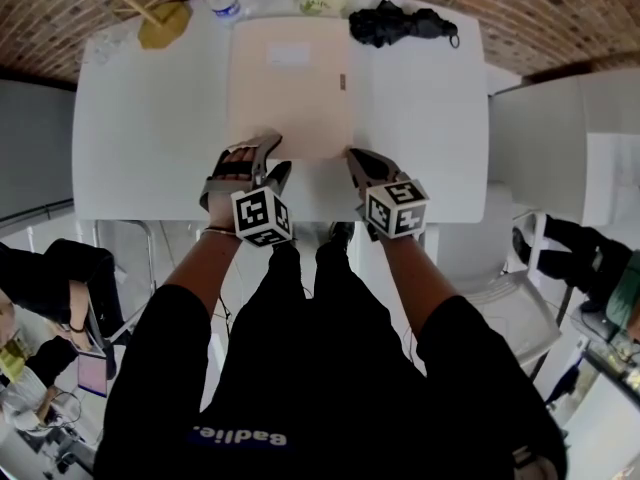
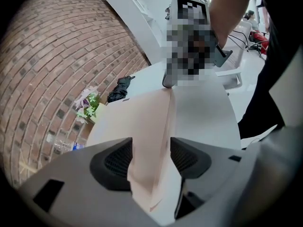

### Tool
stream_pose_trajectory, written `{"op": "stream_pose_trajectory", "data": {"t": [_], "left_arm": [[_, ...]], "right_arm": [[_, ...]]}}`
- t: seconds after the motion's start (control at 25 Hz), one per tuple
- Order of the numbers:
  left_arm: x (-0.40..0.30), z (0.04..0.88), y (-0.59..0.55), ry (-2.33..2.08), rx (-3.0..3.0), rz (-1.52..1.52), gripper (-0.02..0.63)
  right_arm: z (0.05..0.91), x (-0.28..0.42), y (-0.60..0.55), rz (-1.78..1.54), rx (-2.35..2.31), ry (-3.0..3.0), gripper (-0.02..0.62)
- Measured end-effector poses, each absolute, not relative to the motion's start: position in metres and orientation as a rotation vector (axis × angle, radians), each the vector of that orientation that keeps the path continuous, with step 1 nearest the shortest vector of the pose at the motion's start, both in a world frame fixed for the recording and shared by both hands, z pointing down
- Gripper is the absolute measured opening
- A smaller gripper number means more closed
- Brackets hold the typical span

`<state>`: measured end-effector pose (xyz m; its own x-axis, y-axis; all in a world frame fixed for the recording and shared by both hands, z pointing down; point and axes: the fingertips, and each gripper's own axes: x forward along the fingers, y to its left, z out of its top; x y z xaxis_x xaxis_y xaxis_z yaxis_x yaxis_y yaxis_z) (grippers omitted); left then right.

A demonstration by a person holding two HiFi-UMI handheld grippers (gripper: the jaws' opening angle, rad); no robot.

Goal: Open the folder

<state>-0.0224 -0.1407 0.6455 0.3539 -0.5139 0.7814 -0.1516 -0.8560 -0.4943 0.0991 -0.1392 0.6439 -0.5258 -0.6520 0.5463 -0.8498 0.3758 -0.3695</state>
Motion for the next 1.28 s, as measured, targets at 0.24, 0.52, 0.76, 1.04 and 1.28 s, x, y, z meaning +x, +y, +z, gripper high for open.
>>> {"op": "stream_pose_trajectory", "data": {"t": [0.24, 0.52, 0.76, 1.04, 1.28], "left_arm": [[-0.022, 0.642, -0.144, 0.474, -2.224, -1.5, 0.245], [-0.026, 0.639, -0.143, 0.461, -2.265, -1.519, 0.202], [-0.027, 0.634, -0.142, 0.466, -2.285, -1.506, 0.172], [-0.027, 0.629, -0.145, 0.459, -2.254, -1.493, 0.121], [-0.026, 0.622, -0.143, 0.516, -2.257, -1.405, 0.056]], "right_arm": [[0.642, 0.098, -0.14, 0.879, 1.306, -2.325, 0.028], [0.643, 0.096, -0.14, 0.876, 1.301, -2.322, 0.028], [0.643, 0.095, -0.14, 0.867, 1.287, -2.319, 0.028], [0.644, 0.093, -0.141, 0.858, 1.283, -2.316, 0.028], [0.645, 0.095, -0.142, 0.852, 1.284, -2.314, 0.028]]}}
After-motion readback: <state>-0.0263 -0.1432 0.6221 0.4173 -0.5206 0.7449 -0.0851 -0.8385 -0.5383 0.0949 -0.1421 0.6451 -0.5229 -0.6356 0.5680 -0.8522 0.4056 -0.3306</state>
